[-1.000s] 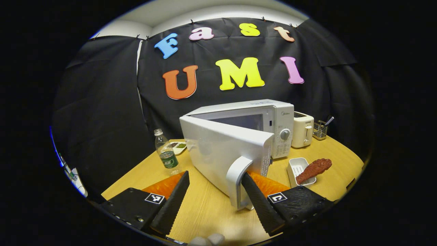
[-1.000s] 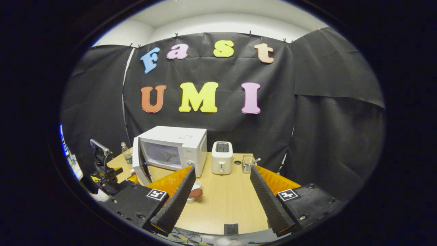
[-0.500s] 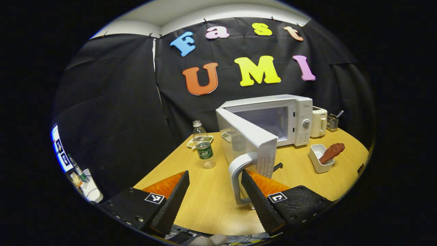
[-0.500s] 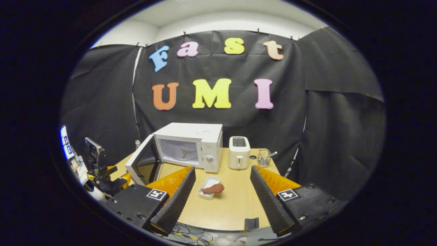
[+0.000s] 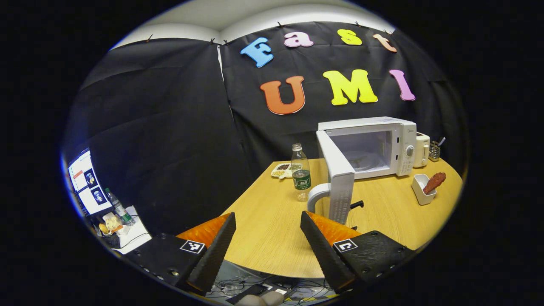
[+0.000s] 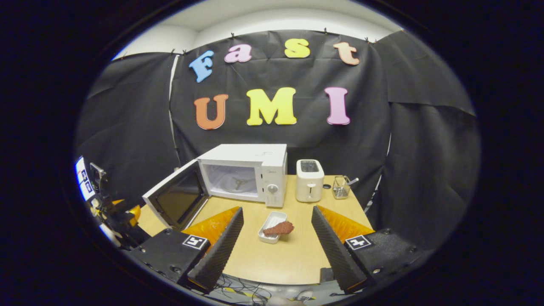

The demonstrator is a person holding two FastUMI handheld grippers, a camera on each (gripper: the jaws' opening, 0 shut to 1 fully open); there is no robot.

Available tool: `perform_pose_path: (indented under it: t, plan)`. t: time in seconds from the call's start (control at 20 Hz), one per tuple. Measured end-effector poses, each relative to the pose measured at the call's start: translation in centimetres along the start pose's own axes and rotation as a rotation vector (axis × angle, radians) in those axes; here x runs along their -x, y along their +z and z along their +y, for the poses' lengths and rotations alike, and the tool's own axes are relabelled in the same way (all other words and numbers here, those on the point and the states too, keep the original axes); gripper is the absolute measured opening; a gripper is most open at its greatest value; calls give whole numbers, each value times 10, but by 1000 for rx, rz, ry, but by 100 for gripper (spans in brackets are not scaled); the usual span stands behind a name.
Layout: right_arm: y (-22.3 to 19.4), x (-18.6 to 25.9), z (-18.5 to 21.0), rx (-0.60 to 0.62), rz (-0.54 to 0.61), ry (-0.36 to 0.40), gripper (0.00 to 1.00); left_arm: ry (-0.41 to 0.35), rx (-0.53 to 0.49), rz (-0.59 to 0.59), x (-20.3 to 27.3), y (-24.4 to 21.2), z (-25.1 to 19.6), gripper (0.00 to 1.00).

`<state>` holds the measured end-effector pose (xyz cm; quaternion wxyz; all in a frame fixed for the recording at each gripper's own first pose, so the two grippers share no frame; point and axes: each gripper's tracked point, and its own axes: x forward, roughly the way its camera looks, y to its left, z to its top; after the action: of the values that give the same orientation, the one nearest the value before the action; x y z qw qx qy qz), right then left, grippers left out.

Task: Open the microwave oven with the left hand, put the food in, and close the microwave oven.

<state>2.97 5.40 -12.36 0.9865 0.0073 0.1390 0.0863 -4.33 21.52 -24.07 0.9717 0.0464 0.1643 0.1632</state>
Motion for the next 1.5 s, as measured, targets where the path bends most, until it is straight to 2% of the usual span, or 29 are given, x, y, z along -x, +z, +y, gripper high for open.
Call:
perform_pose_path:
  t: [0.25, 0.3, 0.35, 0.45, 0.5, 0.55, 0.6, 0.65, 0.7, 0.75, 0.8, 0.85, 0.9, 0.95, 1.0, 1.05, 1.1, 1.15, 1.2, 1.25, 1.3, 1.35, 1.4, 1.5]
  plan:
    - [-45, -51, -23, -62, 91, 50, 100, -48, 16, -19, 26, 13, -27, 94]
    - [-56, -63, -28, -80, 117, 61, 95, -69, 18, -25, 31, 21, -38, 94]
    - [-69, -77, -30, -101, 150, 76, 100, -79, 20, -33, 35, 28, -46, 94]
    - [-96, -106, -33, -165, 227, 123, 99, -121, 36, -40, 44, 41, -70, 94]
    - [-111, -122, -33, -206, 273, 156, 87, -132, 40, -40, 46, 47, -81, 94]
    - [-123, -136, -34, -254, 318, 181, 97, -142, 41, -38, 49, 53, -92, 94]
    - [-132, -152, -36, -305, 352, 205, 84, -144, 40, -41, 50, 59, -101, 94]
    - [-139, -165, -36, -356, 386, 237, 94, -148, 39, -40, 48, 65, -110, 94]
    - [-145, -179, -32, -411, 421, 272, 91, -143, 35, -33, 48, 69, -119, 94]
    - [-148, -193, -30, -470, 453, 300, 73, -136, 26, -28, 46, 73, -127, 94]
    - [-152, -207, -29, -522, 489, 331, 70, -125, 17, -25, 43, 78, -134, 94]
    - [-155, -215, -26, -568, 526, 356, 63, -114, 12, -19, 40, 84, -140, 94]
    - [-155, -225, -24, -603, 548, 377, 72, -102, 12, -14, 37, 89, -146, 94]
    - [-155, -234, -24, -620, 576, 392, 55, -86, 16, -8, 35, 93, -150, 94]
    - [-155, -243, -26, -633, 598, 407, 50, -72, 25, -5, 33, 99, -154, 94]
    - [-156, -246, -24, -644, 619, 422, 55, -58, 33, -3, 32, 104, -158, 94]
    - [-159, -252, -23, -655, 643, 429, 51, -44, 40, 0, 30, 109, -162, 94]
    - [-163, -254, -25, -667, 670, 435, 28, -28, 42, 3, 30, 112, -165, 94]
    - [-165, -257, -26, -688, 692, 439, 36, -13, 45, 7, 28, 114, -168, 94]
    - [-164, -255, -27, -723, 711, 446, 25, 3, 46, 15, 28, 115, -169, 94]
    - [-165, -255, -28, -750, 730, 452, 21, 19, 44, 20, 27, 116, -171, 94]
    - [-165, -255, -29, -770, 747, 457, 10, 32, 40, 24, 27, 117, -172, 94]
    - [-163, -255, -28, -777, 761, 473, 18, 47, 33, 29, 27, 118, -173, 94]
    - [-154, -256, -31, -763, 752, 500, 16, 66, 27, 31, 27, 120, -174, 94]
